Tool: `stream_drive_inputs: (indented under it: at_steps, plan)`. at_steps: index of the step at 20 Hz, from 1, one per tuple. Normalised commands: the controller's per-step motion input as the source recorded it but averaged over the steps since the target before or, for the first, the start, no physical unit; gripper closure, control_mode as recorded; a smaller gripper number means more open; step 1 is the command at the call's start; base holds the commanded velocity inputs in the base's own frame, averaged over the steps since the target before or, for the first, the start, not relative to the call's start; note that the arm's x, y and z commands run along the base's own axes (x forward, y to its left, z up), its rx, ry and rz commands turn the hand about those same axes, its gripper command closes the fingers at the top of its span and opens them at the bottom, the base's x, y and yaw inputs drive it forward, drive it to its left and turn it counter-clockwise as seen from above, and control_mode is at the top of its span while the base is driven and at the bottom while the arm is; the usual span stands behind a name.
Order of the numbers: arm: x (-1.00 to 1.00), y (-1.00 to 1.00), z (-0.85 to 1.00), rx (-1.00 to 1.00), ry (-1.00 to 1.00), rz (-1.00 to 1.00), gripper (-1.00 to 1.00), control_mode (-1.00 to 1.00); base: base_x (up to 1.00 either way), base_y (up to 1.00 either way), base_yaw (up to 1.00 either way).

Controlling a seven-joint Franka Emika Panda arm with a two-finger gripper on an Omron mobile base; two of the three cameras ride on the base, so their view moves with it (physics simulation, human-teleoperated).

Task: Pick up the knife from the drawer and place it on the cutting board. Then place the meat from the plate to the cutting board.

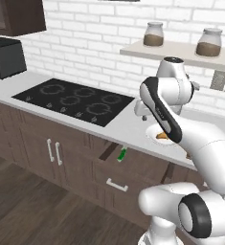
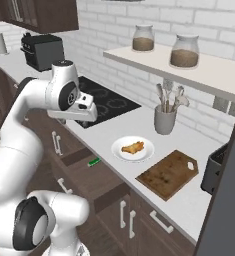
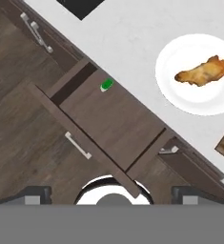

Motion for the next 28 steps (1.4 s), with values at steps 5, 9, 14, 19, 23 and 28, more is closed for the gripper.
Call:
stream_drive_inputs:
  at_steps: [5,9,14,19,23,28]
  plan:
    - [0.03,0.00,-0.06,0.00,0.01,0.01,-1.00,-1.00,0.00,0.00,0.00]
    - [0.29,0.50,-0.89,0.00,0.22,0.04,-1.00,-1.00,0.00,0.00,0.00]
    - [0.40,0.97,-0.90,-0.02,0.11,0.15,-1.00,-1.00,0.00,0.00,0.00]
    - [0.76,0.41,-0.97,0.00,0.10,0.15,-1.00,-1.00,0.00,0.00,0.00]
    - [0.68,0.20,-0.82,0.00,0.04,0.16,-1.00,-1.00,0.00,0.00,0.00]
    - [0.39,0.50,-0.69,-0.06,0.00,0.18,-1.00,-1.00,0.00,0.00,0.00]
